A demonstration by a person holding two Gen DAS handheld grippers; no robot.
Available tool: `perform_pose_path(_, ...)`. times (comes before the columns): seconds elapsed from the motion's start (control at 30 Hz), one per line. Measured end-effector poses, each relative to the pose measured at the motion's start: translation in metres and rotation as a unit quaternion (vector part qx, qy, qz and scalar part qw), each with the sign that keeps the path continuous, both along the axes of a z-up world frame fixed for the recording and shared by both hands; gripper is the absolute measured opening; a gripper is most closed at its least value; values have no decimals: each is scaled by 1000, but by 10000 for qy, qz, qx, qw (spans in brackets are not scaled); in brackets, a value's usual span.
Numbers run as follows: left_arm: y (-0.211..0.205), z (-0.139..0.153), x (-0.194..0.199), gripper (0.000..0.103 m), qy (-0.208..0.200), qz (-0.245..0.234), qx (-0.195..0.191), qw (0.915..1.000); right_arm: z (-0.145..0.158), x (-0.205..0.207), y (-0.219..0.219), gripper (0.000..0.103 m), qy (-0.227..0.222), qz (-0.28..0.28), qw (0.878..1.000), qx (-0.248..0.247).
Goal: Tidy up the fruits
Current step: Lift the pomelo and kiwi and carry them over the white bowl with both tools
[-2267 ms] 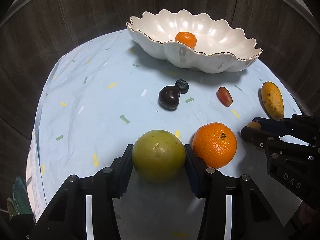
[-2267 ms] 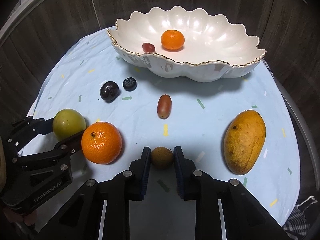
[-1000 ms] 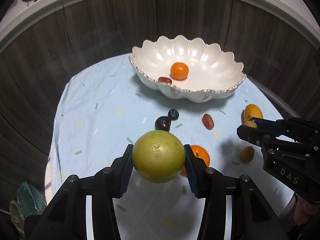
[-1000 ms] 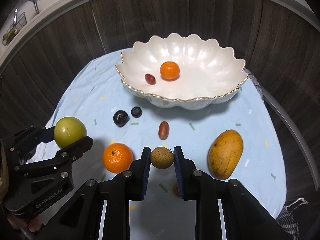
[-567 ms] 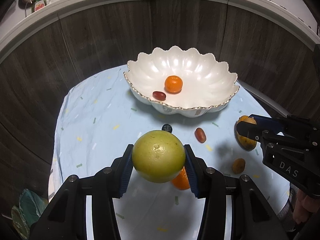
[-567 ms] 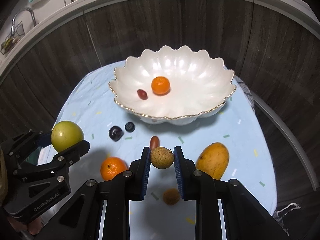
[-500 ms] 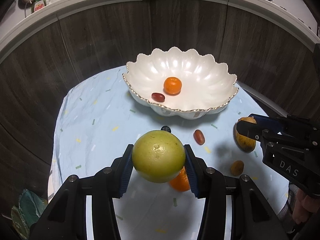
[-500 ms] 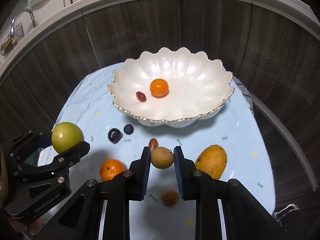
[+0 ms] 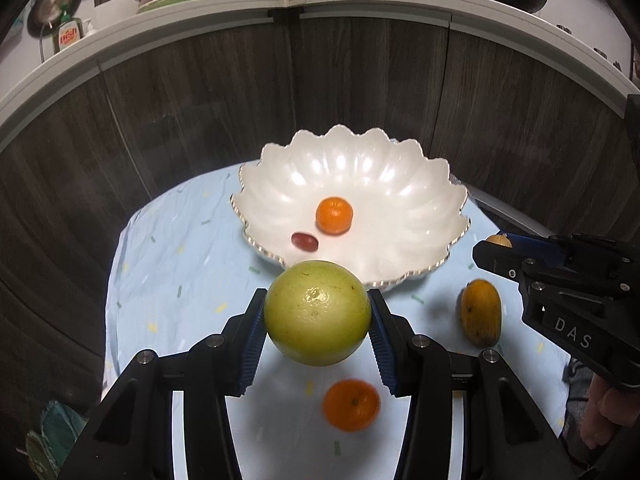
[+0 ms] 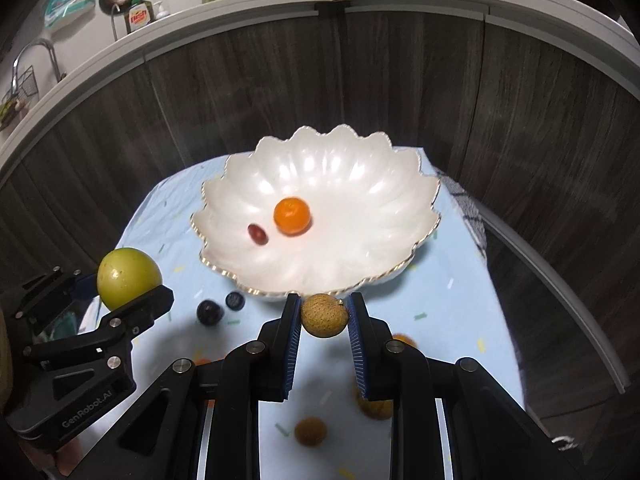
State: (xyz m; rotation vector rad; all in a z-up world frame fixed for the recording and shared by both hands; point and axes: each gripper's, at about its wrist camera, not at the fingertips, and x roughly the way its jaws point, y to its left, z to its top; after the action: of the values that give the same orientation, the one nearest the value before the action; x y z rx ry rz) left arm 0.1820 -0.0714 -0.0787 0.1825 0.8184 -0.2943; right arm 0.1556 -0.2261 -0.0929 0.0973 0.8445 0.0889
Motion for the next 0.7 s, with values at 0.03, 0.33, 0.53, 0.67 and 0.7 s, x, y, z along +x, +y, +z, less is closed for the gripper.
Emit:
perform_pose_path(0.03, -2, 1, 2, 47, -13, -14, 5, 10000, 1, 2, -2, 25, -19, -12, 10000, -2)
perform_pose_path(0.33, -15, 4, 22, 47, -41, -81, -2, 10000, 9, 19, -17, 25, -149, -96, 9998, -26)
perform_pose_path(0.53, -23, 4, 34, 47, -46, -131, 10, 9999, 12, 32, -26, 25, -206, -146, 9997, -46)
perform_pose_path(0.67, -29, 3, 41, 47, -35, -156, 17, 9999, 12, 43, -34, 25, -233, -185, 9995, -54)
perform_pose_path(0.7, -30, 2, 43, 47, -25, -160, 21, 9999, 11, 45, -35, 25, -235, -194, 9995, -54)
